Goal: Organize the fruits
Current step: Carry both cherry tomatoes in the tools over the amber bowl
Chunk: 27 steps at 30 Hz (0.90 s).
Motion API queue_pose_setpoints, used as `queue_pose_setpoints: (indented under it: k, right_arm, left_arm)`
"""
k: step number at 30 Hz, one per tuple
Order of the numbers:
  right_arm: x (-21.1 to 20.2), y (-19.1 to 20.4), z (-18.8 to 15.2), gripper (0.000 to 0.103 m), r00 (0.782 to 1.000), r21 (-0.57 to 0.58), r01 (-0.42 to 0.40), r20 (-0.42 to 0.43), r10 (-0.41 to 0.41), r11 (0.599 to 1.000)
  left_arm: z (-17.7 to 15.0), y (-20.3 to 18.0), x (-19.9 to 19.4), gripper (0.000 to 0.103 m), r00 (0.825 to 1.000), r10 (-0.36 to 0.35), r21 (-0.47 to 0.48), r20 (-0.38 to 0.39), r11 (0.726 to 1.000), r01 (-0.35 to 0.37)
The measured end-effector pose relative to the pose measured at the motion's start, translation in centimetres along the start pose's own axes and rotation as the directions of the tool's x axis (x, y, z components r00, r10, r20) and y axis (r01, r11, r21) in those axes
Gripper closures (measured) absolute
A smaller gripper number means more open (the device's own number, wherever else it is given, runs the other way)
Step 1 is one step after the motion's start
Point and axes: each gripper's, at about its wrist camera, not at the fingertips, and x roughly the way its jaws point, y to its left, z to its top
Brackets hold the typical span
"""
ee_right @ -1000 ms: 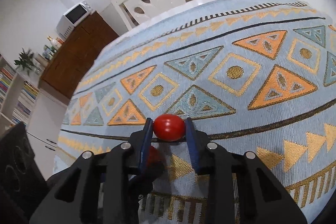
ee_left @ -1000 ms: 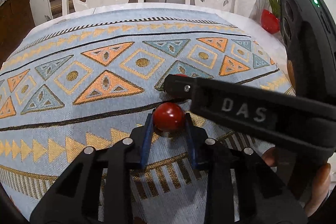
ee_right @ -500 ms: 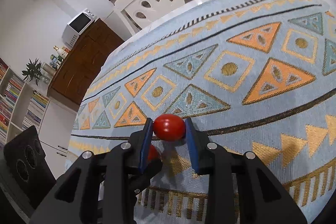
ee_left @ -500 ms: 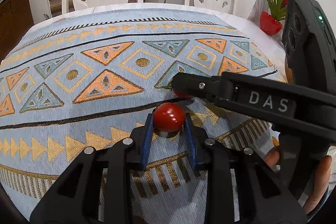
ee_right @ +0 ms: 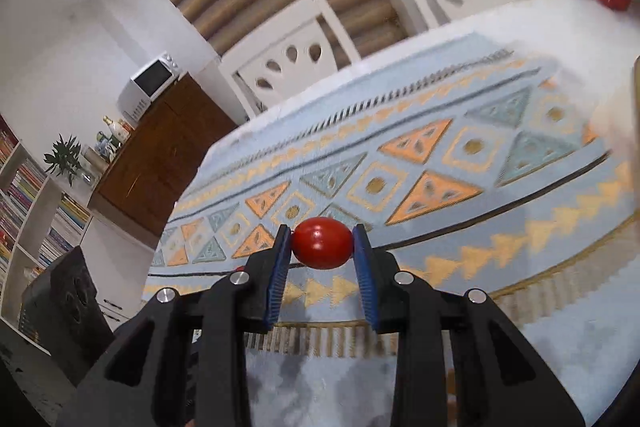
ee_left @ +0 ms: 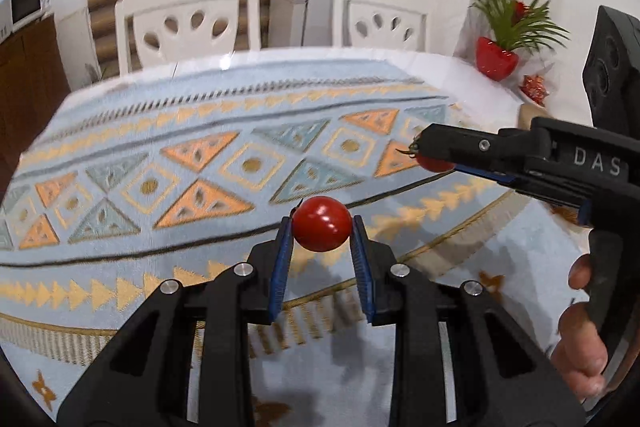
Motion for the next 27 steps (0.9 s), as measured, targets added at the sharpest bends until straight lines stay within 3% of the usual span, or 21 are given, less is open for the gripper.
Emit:
queue_pose_setpoints:
  k: [3,6,16,23,27]
  right_arm:
    - [-3.3,-0.1,1.2,0.072,0.999,-0.01,-0.012,0.05,0.012,1.0]
    - [-7.0,-0.6,2.2,0.072,0.994,-0.018,-0.012,0.11,0.013,1.0]
    - [-18.8,-7.3,4.2,0.072,0.95,0.036,0.115,0.287,-0.12,0.993]
    - [-24.1,-14.8,5.0,0.072,0.911,0.17,0.202,0.329,-0.249,0.964]
    - [-24.8,-18.5,4.7,0.072,0.887,0.219,0.295,0.3,-0.351,0.93]
  left_arm:
    - [1.5,-2.8,-1.5,0.075,0.999,0.006,0.046,0.035,0.999,-0.007]
    - [3.1,-5.8,-3.0,0.075,0.997,-0.037,0.076,0.069,0.997,0.032]
    - [7.1,-18.6,-4.9,0.075,0.973,-0.19,0.217,0.128,0.963,0.159]
    - [7.7,-26.7,-3.1,0.075,0.957,-0.275,0.3,0.091,0.924,0.237]
    - [7.6,-29.1,-1.7,0.075,0.952,-0.299,0.309,0.062,0.913,0.267]
